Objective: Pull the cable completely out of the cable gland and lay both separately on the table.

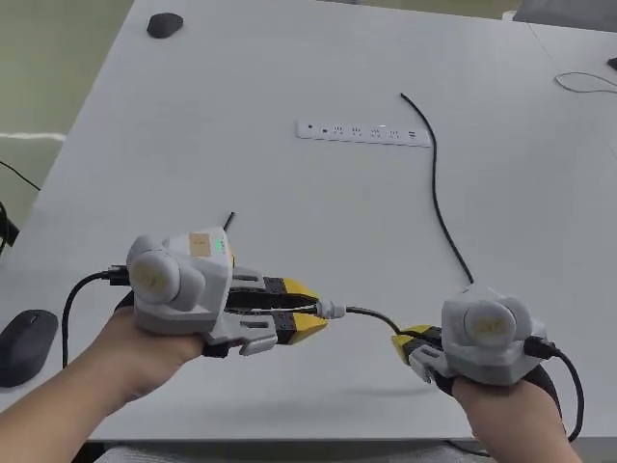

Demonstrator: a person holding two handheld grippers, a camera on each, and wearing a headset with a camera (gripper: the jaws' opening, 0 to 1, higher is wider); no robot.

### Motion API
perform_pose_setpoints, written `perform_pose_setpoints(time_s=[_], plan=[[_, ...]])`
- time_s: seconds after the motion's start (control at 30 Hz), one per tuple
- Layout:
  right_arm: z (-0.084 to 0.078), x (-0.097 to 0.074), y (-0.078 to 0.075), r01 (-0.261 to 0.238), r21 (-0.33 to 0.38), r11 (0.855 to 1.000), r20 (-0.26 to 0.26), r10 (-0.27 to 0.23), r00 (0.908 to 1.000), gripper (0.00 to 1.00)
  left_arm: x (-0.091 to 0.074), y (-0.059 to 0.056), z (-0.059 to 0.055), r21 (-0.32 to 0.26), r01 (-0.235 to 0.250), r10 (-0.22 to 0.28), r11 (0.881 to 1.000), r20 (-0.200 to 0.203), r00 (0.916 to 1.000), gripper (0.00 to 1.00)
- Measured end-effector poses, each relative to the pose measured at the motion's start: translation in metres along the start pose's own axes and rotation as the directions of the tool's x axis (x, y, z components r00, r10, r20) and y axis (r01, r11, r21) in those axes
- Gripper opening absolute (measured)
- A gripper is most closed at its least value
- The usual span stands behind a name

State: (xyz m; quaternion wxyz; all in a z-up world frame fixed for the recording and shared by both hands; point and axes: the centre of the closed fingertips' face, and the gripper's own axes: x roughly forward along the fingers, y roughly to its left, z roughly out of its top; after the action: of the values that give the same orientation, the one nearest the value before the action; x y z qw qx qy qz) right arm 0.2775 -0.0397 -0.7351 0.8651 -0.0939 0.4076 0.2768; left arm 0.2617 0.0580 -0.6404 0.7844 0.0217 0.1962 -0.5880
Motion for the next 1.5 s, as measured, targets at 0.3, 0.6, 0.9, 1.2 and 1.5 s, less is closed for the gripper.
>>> perform_pose_setpoints(time_s=[0.3, 0.6, 0.9, 1.2, 1.5], plan=[[0.004, -0.003, -0.002, 0.006, -0.022, 1.000, 0.030, -0.005, 0.9995, 0.01, -0.002, 0.002, -0.001, -0.003, -0.011, 0.011, 1.000, 0.001, 0.9999, 0.15], [0.005, -0.008, 0.000, 0.006, -0.067, 0.998, 0.051, -0.003, 0.9987, 0.02, -0.004, 0.004, 0.000, -0.003, -0.021, 0.021, 1.000, 0.005, 0.9998, 0.15], [0.012, -0.012, -0.001, 0.010, -0.077, 0.997, 0.079, -0.004, 0.9969, 0.04, -0.007, 0.008, 0.001, -0.006, -0.034, 0.034, 0.999, 0.006, 0.9994, 0.15], [0.036, -0.028, 0.020, -0.011, -0.177, 0.984, 0.141, 0.036, 0.9894, 0.19, -0.008, 0.007, 0.000, 0.010, -0.027, 0.027, 1.000, -0.008, 0.9996, 0.15], [0.070, -0.029, 0.062, -0.042, -0.333, 0.942, 0.175, 0.105, 0.9790, 0.21, -0.006, 0.007, -0.001, 0.030, -0.016, 0.017, 0.999, -0.018, 0.9997, 0.15]])
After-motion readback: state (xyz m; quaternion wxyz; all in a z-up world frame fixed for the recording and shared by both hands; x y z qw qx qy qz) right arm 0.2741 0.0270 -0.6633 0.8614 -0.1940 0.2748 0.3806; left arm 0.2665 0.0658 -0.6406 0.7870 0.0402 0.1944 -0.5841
